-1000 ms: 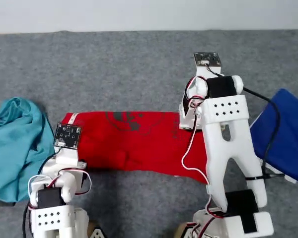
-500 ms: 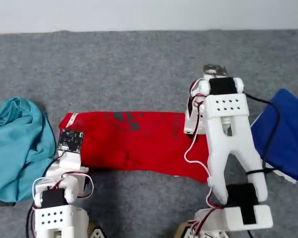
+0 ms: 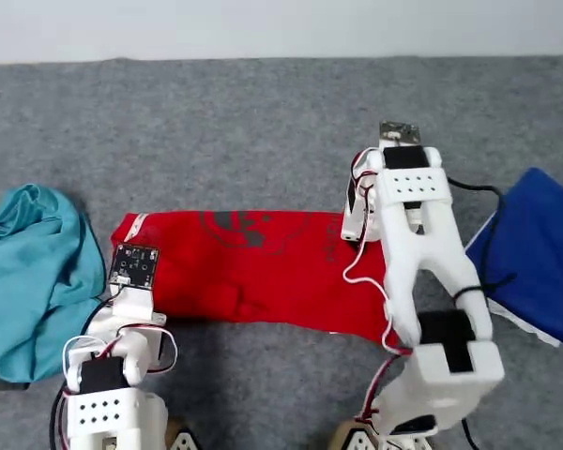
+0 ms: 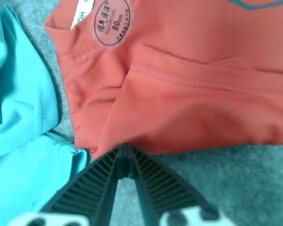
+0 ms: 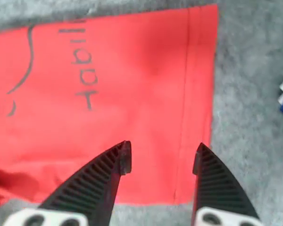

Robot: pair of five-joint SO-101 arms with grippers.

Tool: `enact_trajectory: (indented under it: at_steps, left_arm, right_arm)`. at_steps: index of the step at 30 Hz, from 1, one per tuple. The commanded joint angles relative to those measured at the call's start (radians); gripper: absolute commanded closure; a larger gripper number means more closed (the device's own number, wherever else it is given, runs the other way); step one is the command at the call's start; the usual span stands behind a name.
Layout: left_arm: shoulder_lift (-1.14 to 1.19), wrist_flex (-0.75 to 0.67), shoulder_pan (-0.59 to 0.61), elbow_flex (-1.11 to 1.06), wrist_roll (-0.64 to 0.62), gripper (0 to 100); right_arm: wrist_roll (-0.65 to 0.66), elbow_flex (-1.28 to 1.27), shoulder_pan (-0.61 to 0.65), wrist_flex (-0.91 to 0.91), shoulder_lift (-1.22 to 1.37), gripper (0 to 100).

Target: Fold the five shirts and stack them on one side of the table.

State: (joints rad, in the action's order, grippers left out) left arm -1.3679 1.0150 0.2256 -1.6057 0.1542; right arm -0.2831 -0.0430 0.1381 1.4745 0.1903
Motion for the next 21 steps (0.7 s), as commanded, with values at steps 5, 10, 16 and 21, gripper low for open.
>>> enact_trajectory:
  at_steps: [5, 10, 16, 21]
  left_arm:
    - [-0.008, -0.017, -0.008, 0.004, -0.009, 99]
    - [-0.008, -0.017, -0.008, 0.004, -0.009, 99]
    - [-0.008, -0.017, -0.006, 0.004, -0.009, 99]
    - [-0.008, -0.017, -0.006, 0.004, -0.009, 99]
  right_arm:
    - [-0.009, 0.023, -0.016, -0.058, 0.048, 77.2]
    - [-0.009, 0.08, -0.016, -0.059, 0.051, 77.2]
    - [-0.009, 0.098, -0.058, -0.15, 0.081, 77.1]
    - [-0.009, 0.107, -0.096, -0.15, 0.17, 70.0]
